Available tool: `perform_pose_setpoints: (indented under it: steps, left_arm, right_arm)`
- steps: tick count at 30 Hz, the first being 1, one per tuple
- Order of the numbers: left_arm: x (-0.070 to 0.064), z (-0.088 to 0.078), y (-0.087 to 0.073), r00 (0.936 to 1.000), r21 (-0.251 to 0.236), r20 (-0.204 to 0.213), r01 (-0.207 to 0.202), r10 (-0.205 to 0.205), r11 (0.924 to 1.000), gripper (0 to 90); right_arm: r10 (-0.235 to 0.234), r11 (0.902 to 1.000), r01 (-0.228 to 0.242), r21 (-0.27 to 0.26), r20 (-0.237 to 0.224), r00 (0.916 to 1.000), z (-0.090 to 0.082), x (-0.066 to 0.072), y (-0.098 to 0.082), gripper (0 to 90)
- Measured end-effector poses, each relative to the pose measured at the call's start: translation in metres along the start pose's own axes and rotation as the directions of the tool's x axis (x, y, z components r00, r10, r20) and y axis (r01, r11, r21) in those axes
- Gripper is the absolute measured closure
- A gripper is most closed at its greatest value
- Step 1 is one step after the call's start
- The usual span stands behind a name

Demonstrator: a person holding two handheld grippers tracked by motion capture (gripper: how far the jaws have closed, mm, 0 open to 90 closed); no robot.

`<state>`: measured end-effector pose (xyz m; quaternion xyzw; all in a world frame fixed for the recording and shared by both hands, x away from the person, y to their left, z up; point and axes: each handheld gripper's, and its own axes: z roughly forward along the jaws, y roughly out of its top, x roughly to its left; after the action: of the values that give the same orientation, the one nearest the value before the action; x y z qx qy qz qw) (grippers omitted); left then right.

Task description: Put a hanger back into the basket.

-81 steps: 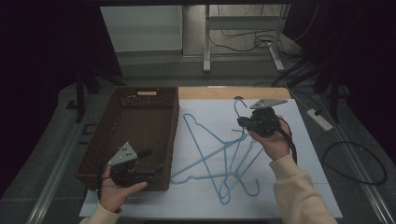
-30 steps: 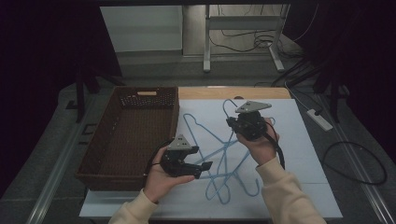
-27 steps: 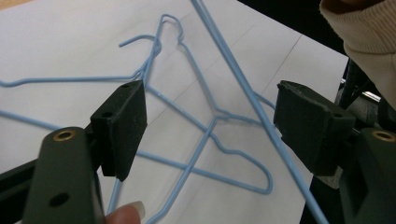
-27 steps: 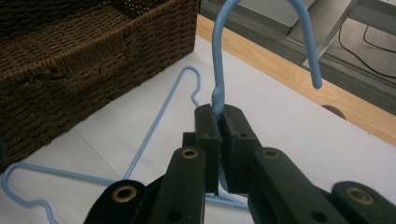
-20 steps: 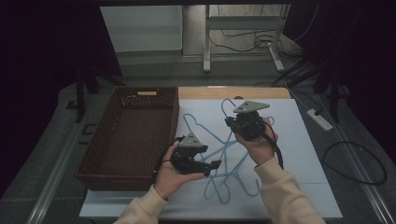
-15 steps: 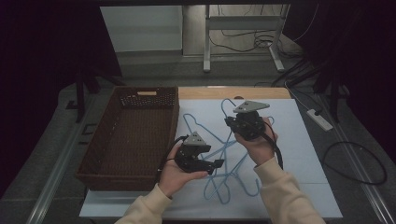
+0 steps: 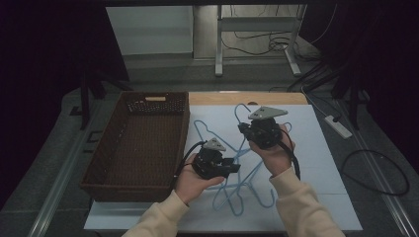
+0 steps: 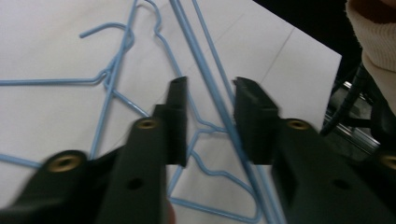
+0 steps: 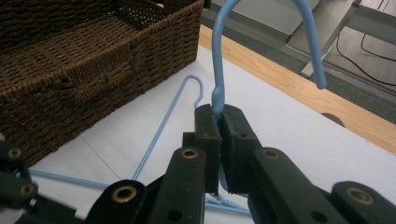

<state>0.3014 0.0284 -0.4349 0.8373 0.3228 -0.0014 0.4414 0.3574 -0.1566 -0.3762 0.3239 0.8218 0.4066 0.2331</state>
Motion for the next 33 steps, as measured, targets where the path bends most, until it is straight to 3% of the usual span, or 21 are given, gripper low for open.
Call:
perform_pose_setpoints:
  steps: [2,11,13,21,26,27,30,33]
  left_arm:
    - [0.0,0.0,0.001,1.0,0.002,-0.003,0.002,-0.002,1.0,77.0]
    - [0.007,-0.008,0.003,0.9976,-0.017,-0.044,0.052,-0.053,0.9985,86.6]
    - [0.007,-0.01,0.003,0.9976,-0.031,-0.028,0.062,-0.063,0.9976,87.0]
    - [0.004,-0.019,0.007,0.9973,-0.065,-0.05,0.05,-0.054,0.9966,87.1]
    - [0.005,-0.025,0.008,0.9966,-0.077,-0.062,0.049,-0.054,0.9958,87.1]
    - [0.005,-0.025,0.008,0.9966,-0.077,-0.062,0.049,-0.054,0.9958,87.1]
    - [0.006,-0.03,0.008,0.9957,-0.085,-0.066,0.059,-0.065,0.9946,87.1]
    - [0.008,-0.034,0.009,0.9951,-0.094,-0.069,0.065,-0.072,0.9935,87.1]
  right_arm:
    - [0.005,1.0,-0.005,-0.005,0.0,1.0,-0.002,-0.001,0.0,86.5]
    - [0.027,0.9978,-0.028,-0.06,-0.017,0.9995,-0.017,-0.006,0.001,86.2]
    - [0.031,0.9965,-0.033,-0.077,-0.025,0.9992,-0.022,-0.007,0.002,86.1]
    - [0.045,0.9895,-0.052,-0.135,-0.049,0.9977,-0.033,-0.012,0.0,84.2]
    - [0.059,0.9798,-0.07,-0.187,-0.065,0.9961,-0.041,-0.015,-0.006,66.5]
    - [0.059,0.9798,-0.07,-0.187,-0.065,0.9961,-0.041,-0.015,-0.006,66.5]
    - [0.071,0.9704,-0.092,-0.223,-0.1,0.9925,-0.049,-0.018,-0.014,52.4]
    - [0.068,0.9679,-0.092,-0.234,-0.107,0.9919,-0.053,-0.021,-0.022,46.2]
